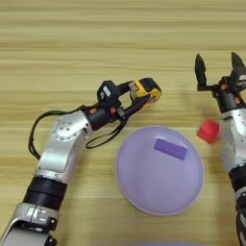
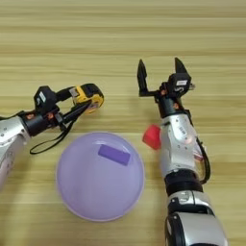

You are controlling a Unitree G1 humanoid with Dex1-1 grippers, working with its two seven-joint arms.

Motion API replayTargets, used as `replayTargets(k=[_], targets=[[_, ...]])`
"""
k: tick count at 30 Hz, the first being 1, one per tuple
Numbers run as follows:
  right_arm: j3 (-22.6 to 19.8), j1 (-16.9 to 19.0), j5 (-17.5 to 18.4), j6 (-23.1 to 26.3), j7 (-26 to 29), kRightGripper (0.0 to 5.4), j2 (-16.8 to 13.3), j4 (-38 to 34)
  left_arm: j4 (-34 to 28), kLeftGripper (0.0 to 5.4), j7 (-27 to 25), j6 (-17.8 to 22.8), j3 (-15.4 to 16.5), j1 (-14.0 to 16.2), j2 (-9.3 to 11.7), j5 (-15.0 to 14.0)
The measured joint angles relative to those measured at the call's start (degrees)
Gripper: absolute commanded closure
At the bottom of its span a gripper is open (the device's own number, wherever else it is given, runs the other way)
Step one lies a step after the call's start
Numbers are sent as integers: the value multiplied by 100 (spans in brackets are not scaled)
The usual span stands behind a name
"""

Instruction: Move the objects on the table

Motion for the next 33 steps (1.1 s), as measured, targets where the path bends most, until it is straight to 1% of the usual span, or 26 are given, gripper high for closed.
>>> replayTargets(k=[3, 5, 8, 9, 12, 14, 16, 21, 24, 28, 30, 33], targets=[[30, 170, 447, 567, 426, 0, -46, -626, -203, 295, -132, 53, -1, 126, 98, -123], [74, 263, 737, 1011, 816, 0, -179, -1081, -324, 295, -246, 71, -9, 190, 153, -205], [175, 412, 1169, 1732, 1548, 0, -603, -1797, -521, 295, -483, 68, -26, 285, 267, -304], [200, 479, 1366, 2038, 1877, 0, -826, -2087, -577, 295, -580, 65, -49, 326, 303, -375], [255, 594, 1581, 2529, 2511, 0, -1296, -2528, -614, 295, -721, 65, -110, 352, 340, -421], [331, 672, 1579, 2766, 2895, 0, -1627, -2735, -629, 295, -809, 64, -142, 355, 346, -428], [455, 740, 1556, 2946, 3199, 0, -1865, -2953, -655, 295, -880, 54, -186, 363, 353, -439], [907, 968, 1454, 3414, 4040, 0, -2432, -3430, -695, 295, -1055, 26, -243, 384, 355, -459], [1228, 1089, 1313, 3636, 4533, 0, -2770, -3619, -759, 295, -1174, 14, -260, 405, 370, -489], [1537, 1081, 1051, 3798, 4923, 0, -3026, -3640, -791, 295, -1232, -9, -276, 410, 378, -496], [1632, 1036, 919, 3824, 4992, 0, -3040, -3599, -794, 295, -1267, -10, -287, 413, 388, -508], [1819, 828, 680, 3827, 5115, 0, -3059, -3518, -862, 295, -1380, -12, -329, 451, 426, -617]])
